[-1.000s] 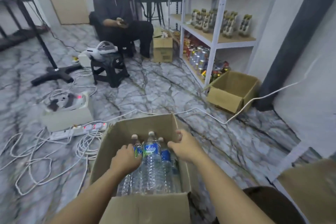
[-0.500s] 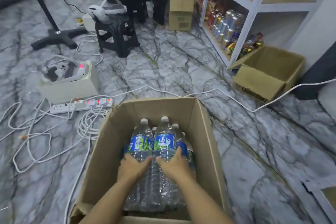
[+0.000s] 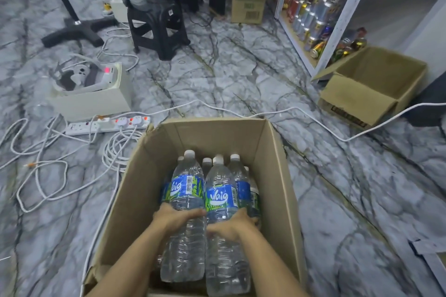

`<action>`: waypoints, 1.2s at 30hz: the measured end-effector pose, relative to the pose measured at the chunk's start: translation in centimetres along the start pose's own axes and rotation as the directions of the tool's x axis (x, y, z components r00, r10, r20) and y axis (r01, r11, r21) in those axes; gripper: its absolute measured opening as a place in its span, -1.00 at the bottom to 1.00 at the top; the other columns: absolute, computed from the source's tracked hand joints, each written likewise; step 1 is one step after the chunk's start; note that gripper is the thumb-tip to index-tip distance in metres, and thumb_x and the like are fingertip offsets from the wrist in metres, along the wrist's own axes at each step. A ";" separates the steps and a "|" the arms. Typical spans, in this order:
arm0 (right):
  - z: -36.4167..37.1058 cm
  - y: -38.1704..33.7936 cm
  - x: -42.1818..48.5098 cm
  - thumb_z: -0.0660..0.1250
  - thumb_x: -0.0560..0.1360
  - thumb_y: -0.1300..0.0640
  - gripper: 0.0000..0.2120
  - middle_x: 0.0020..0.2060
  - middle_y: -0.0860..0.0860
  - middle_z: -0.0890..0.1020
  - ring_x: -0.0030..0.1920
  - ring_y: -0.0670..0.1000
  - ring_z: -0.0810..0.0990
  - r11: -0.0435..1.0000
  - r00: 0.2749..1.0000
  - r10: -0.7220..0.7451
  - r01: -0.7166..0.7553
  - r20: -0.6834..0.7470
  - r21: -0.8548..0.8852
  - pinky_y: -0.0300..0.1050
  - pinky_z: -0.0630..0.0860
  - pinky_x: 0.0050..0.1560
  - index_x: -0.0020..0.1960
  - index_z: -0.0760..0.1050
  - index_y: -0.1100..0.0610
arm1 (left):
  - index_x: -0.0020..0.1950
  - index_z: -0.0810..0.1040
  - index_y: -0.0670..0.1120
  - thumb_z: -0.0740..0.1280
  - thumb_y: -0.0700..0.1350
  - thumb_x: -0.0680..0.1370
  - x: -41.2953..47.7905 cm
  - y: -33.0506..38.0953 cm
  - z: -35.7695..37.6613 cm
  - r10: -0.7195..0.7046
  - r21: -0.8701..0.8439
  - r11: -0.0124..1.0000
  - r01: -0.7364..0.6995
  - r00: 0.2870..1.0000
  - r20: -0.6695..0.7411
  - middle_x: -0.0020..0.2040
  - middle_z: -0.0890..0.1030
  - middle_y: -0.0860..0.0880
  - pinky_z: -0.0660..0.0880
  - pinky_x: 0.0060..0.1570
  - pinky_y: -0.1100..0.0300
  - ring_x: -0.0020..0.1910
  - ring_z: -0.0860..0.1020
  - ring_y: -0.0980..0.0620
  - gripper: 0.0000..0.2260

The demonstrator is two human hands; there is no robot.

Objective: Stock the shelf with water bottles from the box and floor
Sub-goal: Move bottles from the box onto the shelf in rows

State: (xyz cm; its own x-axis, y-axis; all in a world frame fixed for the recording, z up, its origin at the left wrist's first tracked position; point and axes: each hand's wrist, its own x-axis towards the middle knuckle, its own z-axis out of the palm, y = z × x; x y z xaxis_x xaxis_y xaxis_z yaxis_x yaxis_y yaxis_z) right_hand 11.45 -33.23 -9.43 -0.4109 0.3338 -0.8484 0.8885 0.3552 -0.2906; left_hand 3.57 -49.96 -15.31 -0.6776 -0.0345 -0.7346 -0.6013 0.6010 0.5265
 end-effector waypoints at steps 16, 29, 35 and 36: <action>2.3 0.2 1.7 0.62 0.10 -0.30 0.25 0.55 0.15 0.19 0.54 0.21 0.18 0.969 0.984 -0.035 0.077 -0.175 0.235 0.18 0.29 0.47 0.56 0.10 0.20 | 0.13 0.54 -0.15 0.60 0.29 -0.14 -2.6 1.7 -0.7 0.051 0.118 0.992 -0.048 0.998 -0.021 -0.01 0.65 -0.04 0.49 -0.22 0.20 -0.09 0.62 0.01 -0.05; 2.0 1.8 0.9 0.55 -0.06 -0.28 -0.03 0.22 0.00 0.56 0.22 0.06 0.56 0.923 0.968 -0.152 0.210 -0.198 0.324 -0.05 0.55 0.18 0.26 0.48 0.10 | 0.00 0.60 -0.08 0.50 0.39 -0.11 -2.4 -0.1 0.1 0.222 0.259 0.950 -0.172 0.959 -0.175 -0.06 0.63 -0.05 0.61 -0.09 0.09 -0.09 0.61 0.01 -0.17; 0.0 2.3 -1.0 0.53 -0.03 -0.24 -0.05 0.21 -0.03 0.55 0.20 0.00 0.56 0.861 0.913 -0.263 0.368 -0.311 0.351 -0.01 0.57 0.20 0.30 0.41 0.03 | -0.15 0.50 0.02 0.63 0.14 0.09 -6.9 2.5 -0.3 0.499 0.224 0.865 -0.450 0.818 -0.286 -0.19 0.53 0.06 0.51 0.01 0.10 -0.01 0.52 0.01 -0.51; -0.5 2.2 -1.4 0.53 -0.03 -0.25 -0.02 0.23 -0.04 0.54 0.23 0.00 0.55 0.848 0.902 -0.282 0.394 -0.327 0.354 0.00 0.55 0.24 0.34 0.39 0.02 | -0.14 0.49 0.01 0.65 0.06 0.13 -7.7 3.1 -0.5 0.538 0.213 0.843 -0.494 0.785 -0.309 -0.18 0.49 0.07 0.46 0.03 0.10 0.02 0.48 0.00 -0.54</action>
State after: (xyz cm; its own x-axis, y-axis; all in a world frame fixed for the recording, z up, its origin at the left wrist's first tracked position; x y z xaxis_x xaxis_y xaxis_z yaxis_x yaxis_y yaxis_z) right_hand 13.93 -32.49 -8.66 -0.6879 0.4865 -0.5386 0.6643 0.1231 -0.7372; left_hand 6.72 -48.17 -7.80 -0.9857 0.0496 -0.1611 -0.0821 0.6935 0.7158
